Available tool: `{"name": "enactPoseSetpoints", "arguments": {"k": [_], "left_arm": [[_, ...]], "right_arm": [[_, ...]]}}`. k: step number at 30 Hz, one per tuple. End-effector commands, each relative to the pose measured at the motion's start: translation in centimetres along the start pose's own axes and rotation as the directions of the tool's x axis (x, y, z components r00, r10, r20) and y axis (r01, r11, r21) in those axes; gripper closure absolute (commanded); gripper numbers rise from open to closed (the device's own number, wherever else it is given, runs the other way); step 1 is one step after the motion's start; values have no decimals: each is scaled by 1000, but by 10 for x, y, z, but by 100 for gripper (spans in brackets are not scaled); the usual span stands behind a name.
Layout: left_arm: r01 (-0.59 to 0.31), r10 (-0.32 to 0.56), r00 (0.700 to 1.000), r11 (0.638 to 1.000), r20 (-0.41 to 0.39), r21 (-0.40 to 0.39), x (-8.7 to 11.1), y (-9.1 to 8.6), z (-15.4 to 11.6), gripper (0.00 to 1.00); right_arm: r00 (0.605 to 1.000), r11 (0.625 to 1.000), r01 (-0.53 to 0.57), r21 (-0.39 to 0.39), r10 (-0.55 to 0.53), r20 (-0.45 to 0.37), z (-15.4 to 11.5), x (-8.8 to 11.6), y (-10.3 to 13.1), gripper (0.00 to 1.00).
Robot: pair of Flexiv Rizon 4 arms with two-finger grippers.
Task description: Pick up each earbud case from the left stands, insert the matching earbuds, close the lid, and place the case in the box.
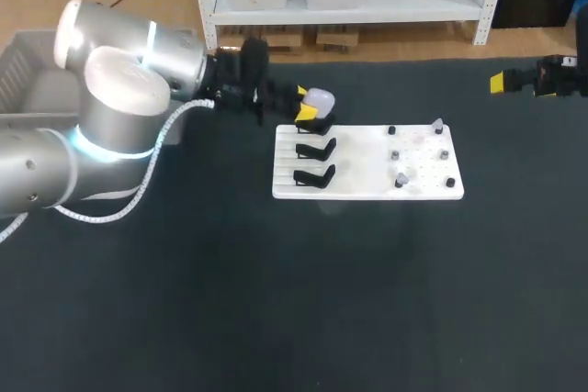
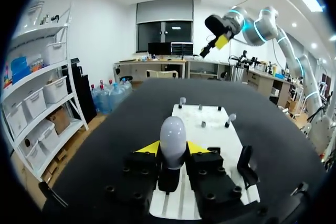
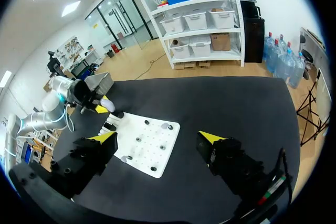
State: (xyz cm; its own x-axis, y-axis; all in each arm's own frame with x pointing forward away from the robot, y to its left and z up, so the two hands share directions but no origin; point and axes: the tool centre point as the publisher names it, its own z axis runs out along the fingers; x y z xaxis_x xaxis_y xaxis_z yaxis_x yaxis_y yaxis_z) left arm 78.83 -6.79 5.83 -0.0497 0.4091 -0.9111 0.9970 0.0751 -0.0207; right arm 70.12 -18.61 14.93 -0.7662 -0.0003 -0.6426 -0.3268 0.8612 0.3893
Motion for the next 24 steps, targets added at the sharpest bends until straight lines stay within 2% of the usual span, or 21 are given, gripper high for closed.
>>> {"name": "enactPoseSetpoints", "arguments": {"k": [1,9,15,20,24], "left_arm": [[-1,1,998,1000,65,-5,-20,-12,-21,100],[-22,14,976,999,216,33,-65,-34,-42,100],[-68,50,955,996,293,51,-93,-52,-51,100],[-90,67,948,994,311,60,-104,-64,-51,100],[-82,60,947,995,317,58,-105,-66,-51,100]], "right_arm": [[1000,1000,0,1,0,0,0,0,0,0],[1000,1000,0,1,0,0,0,0,0,0],[1000,1000,0,1,0,0,0,0,0,0],[1000,1000,0,1,0,0,0,0,0,0],[1000,1000,0,1,0,0,0,0,0,0]]}}
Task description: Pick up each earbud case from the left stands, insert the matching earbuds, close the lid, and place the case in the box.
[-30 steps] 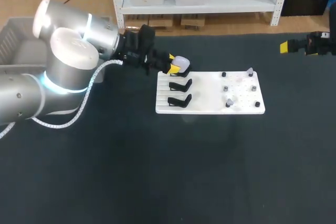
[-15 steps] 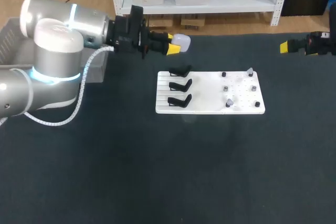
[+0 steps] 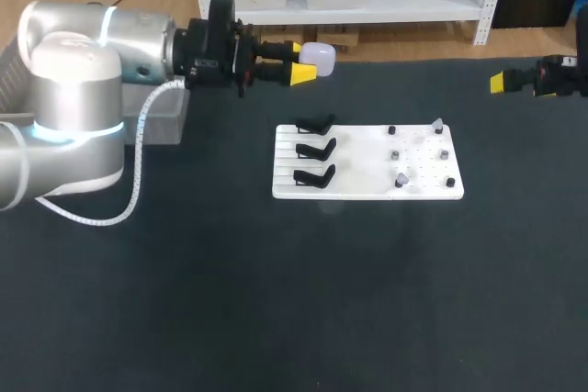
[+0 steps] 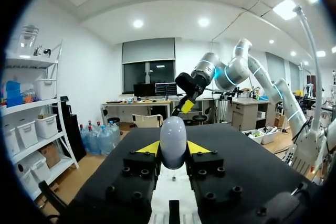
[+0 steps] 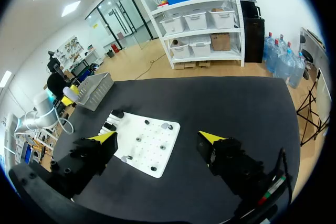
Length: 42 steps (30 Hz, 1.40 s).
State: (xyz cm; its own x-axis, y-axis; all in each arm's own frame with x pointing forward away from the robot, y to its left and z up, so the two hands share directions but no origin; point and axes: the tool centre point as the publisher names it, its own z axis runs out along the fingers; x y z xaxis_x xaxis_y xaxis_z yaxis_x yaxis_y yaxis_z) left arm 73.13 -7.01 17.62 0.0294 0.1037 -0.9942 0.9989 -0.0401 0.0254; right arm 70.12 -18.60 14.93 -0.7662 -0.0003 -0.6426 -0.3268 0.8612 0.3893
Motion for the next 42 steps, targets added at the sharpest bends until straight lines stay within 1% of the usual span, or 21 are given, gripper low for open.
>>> {"name": "enactPoseSetpoints", "arguments": {"k": [1,22,25,26,29,33,42], "left_arm": [[-2,2,1000,1000,0,-29,-1,-7,0,100],[-2,2,1000,1000,0,-29,-1,-7,0,100],[11,-9,999,1000,43,-27,-1,-9,4,100],[14,-13,999,1000,47,-24,0,-9,6,100],[25,-24,997,1000,68,-14,0,-10,10,100],[31,-32,997,999,73,5,2,-13,14,100],[51,-52,997,998,61,25,7,-12,13,100]], "right_arm": [[1000,1000,0,1,0,0,0,0,0,0],[1000,1000,0,1,0,0,0,0,0,0],[1000,1000,0,1,0,0,0,0,0,0],[1000,1000,1,-2,-1,1,-2,0,2,0],[1000,1000,23,-7,-23,3,-8,0,9,0],[998,998,56,-5,-56,4,-14,4,25,0],[990,990,137,-11,-137,-20,-12,22,78,0]]}}
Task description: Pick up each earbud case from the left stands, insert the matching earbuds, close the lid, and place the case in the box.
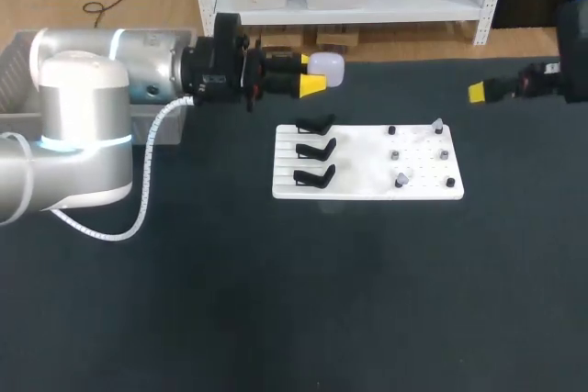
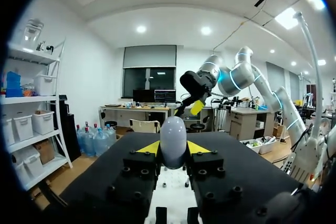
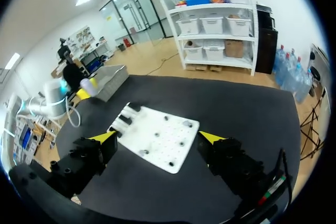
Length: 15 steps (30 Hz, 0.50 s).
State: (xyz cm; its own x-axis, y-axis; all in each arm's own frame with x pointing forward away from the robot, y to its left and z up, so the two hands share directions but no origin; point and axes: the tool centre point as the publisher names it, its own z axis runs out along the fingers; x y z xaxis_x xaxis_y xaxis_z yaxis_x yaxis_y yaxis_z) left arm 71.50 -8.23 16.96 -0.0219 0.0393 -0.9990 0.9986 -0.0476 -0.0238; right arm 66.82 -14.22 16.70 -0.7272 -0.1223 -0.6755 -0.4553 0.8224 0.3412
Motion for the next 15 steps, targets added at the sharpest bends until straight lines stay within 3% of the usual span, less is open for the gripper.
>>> {"name": "enactPoseSetpoints", "arguments": {"k": [1,15], "left_arm": [[6,-6,1000,1000,-6,13,2,4,-1,100],[8,-8,1000,1000,-10,1,8,5,-3,100]], "right_arm": [[1000,999,9,42,-9,-4,-2,6,29,0],[998,999,42,-22,-43,-53,8,-2,97,0]]}}
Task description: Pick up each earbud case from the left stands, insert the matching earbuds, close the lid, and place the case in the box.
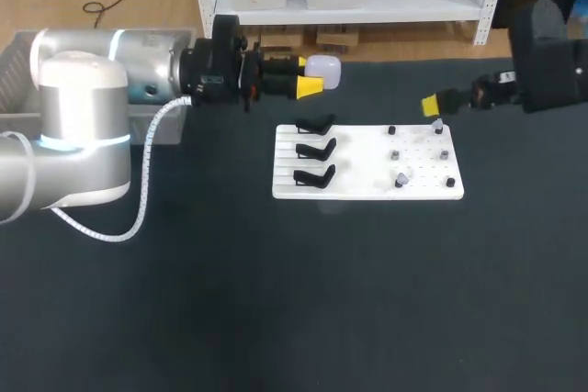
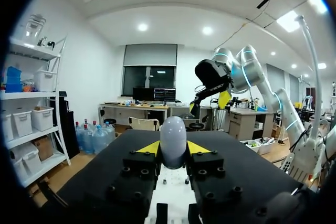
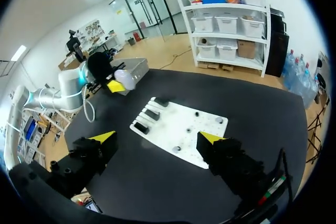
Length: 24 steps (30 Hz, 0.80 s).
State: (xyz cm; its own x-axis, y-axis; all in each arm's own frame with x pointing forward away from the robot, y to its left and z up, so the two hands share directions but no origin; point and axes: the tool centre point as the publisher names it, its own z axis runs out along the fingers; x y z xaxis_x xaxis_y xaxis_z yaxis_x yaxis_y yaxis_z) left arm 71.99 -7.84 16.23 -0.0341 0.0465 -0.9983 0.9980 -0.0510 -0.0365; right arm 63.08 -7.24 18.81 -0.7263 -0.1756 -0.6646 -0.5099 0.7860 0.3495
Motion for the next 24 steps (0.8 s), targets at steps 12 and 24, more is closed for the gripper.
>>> {"name": "enactPoseSetpoints", "arguments": {"k": [12,24], "left_arm": [[-5,5,1000,1000,-3,-2,1,1,1,100],[-5,5,1000,1000,-3,-2,1,1,1,100]], "right_arm": [[986,997,75,-30,-79,-144,40,-30,57,0],[972,995,83,-59,-94,-216,78,-40,64,0]]}}
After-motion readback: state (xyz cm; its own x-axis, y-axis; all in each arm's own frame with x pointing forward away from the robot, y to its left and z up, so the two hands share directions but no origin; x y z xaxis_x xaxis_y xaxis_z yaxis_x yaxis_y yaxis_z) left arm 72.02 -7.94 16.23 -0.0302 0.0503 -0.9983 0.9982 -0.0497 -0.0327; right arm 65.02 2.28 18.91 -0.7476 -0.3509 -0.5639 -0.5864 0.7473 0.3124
